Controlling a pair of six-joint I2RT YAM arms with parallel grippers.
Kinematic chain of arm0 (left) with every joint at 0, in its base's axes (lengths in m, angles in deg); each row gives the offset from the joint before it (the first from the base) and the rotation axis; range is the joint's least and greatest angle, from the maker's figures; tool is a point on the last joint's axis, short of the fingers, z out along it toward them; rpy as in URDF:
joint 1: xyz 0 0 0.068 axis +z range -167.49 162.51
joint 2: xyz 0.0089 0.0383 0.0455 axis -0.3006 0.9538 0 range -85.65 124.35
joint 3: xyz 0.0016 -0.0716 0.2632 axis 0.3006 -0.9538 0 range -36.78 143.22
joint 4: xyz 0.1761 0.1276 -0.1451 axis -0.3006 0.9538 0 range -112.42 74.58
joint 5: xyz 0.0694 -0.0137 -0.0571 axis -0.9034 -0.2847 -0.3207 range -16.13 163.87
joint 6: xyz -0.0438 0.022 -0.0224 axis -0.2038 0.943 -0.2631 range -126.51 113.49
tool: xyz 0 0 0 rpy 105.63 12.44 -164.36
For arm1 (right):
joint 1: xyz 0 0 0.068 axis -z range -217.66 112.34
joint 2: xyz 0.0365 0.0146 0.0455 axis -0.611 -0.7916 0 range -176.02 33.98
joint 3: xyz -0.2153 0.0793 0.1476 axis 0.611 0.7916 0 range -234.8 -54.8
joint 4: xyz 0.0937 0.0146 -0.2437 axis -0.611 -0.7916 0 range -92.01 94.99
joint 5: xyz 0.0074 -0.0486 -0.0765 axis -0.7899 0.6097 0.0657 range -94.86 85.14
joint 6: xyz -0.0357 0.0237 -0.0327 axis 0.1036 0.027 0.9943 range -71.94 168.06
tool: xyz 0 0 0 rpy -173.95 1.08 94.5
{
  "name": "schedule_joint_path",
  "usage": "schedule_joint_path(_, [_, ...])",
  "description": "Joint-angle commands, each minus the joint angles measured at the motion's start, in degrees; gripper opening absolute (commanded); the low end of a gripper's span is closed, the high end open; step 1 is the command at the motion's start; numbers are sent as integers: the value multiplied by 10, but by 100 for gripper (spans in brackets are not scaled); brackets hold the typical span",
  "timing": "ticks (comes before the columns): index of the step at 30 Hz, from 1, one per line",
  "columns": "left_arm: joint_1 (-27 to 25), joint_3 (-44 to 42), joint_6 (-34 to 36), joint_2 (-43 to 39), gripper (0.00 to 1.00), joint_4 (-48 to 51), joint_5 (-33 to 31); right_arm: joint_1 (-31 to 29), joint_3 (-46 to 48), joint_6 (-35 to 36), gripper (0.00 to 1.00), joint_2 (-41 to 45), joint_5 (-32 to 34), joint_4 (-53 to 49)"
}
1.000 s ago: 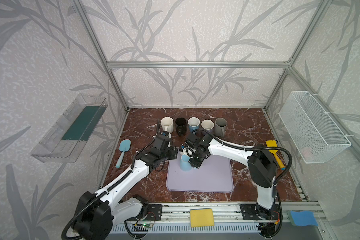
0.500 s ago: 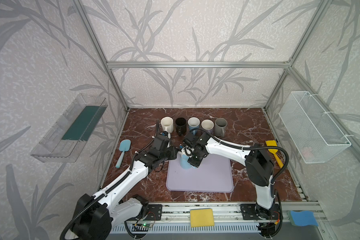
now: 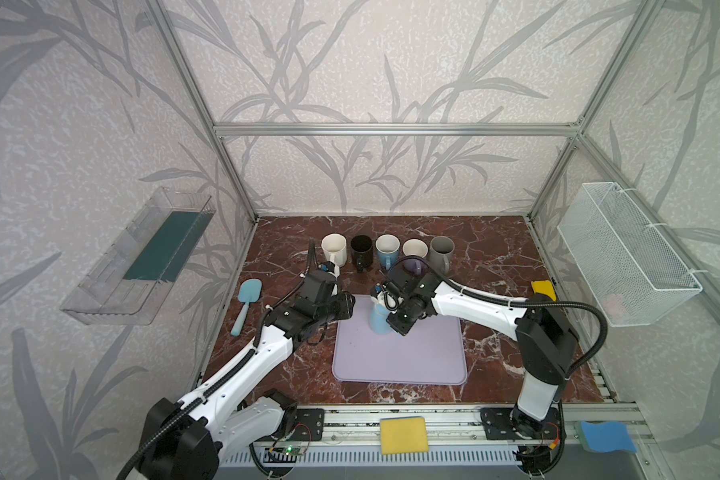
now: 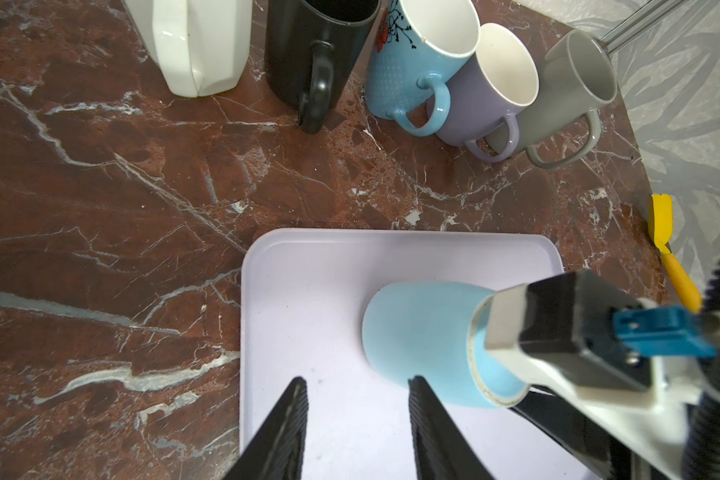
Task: Turn the mug right side up
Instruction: 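Lift the light blue mug off the tray with both grippers toward the far mugs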
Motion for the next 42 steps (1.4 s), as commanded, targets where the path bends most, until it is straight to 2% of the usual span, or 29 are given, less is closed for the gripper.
schedule_joint_path(1, [3, 15, 1, -13, 43, -9, 12, 7, 38, -43, 3, 80, 1, 145])
schedule_joint_path(7, [3, 16, -6, -20, 43, -28, 47, 15, 86, -73, 0, 124, -5, 254])
schedule_joint_path(18, [3, -12, -16, -62, 43, -103, 122, 65, 174, -153, 0, 216, -84, 432])
schedule_joint_path(23, [3, -16, -33, -61, 45, -137, 171, 90, 173, -184, 0, 246, -131, 449])
schedule_joint_path(27, [4, -32, -55, -62, 45, -204, 212, 104, 173, -210, 0, 266, -163, 468])
schedule_joint_path(35, [4, -31, -67, -52, 46, -271, 271, 137, 180, -285, 0, 285, -257, 549])
schedule_joint_path(42, [11, -45, -103, -43, 48, -356, 313, 141, 184, -306, 0, 294, -302, 581])
